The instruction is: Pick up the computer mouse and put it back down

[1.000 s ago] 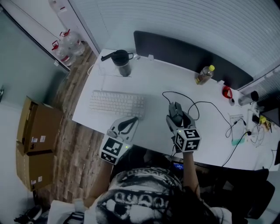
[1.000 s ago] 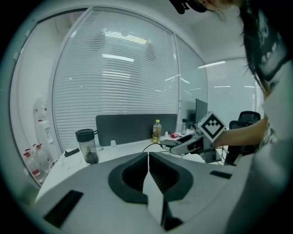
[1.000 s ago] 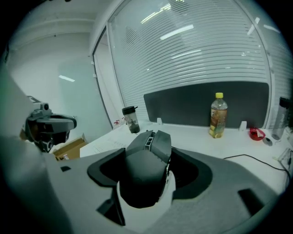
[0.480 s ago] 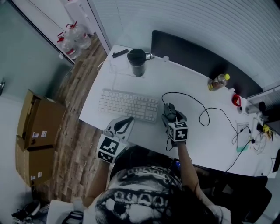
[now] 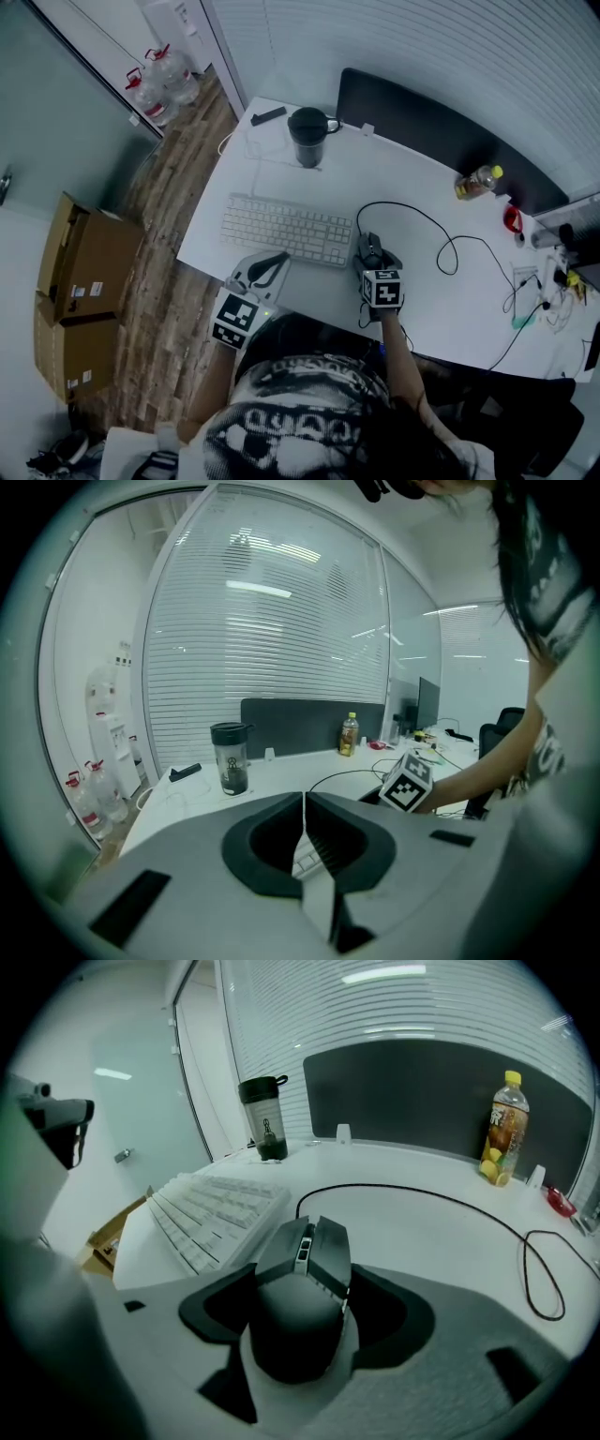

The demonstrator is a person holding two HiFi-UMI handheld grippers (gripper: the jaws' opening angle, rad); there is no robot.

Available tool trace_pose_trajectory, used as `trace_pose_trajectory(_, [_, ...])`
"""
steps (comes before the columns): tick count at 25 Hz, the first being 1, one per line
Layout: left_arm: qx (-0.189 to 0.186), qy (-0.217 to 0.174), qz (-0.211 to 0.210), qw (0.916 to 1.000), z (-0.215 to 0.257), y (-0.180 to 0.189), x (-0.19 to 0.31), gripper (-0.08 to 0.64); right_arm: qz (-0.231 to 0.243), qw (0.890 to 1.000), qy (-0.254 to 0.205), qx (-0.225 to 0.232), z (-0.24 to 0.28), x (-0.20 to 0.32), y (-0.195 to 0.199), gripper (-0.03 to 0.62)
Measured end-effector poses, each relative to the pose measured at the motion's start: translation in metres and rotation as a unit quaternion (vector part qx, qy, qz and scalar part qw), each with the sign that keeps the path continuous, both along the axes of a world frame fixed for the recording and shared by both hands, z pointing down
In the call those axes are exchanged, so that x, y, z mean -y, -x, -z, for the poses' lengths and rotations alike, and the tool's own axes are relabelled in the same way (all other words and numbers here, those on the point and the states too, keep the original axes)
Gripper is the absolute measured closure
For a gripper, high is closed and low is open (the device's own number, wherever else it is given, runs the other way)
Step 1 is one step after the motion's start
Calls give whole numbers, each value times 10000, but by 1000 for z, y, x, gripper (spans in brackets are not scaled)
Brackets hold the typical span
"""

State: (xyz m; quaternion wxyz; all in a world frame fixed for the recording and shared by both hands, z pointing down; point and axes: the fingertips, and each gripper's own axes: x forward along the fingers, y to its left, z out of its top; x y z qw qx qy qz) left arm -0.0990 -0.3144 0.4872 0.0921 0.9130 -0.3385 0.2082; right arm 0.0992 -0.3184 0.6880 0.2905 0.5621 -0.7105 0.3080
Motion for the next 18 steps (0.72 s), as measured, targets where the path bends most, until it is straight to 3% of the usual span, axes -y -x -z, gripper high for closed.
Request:
trace_pose_trajectory(5, [8, 41, -100, 9999, -4, 2, 3, 554, 28, 10000, -77, -13, 0, 0, 2, 288])
trace_pose_trajectory(9, [-59, 44, -301, 9995, -4, -8, 2, 554, -228, 9993, -185, 225, 8, -1, -1, 288])
trace_pose_trajectory(14, [-91, 131, -602, 9981, -9, -23, -3, 554, -351, 9974, -524, 338, 40, -9, -8, 288])
trace_pose_trajectory(18, [-81, 198, -899, 9957, -15, -37, -10, 554, -344, 9957, -753, 416, 68, -25, -9, 324])
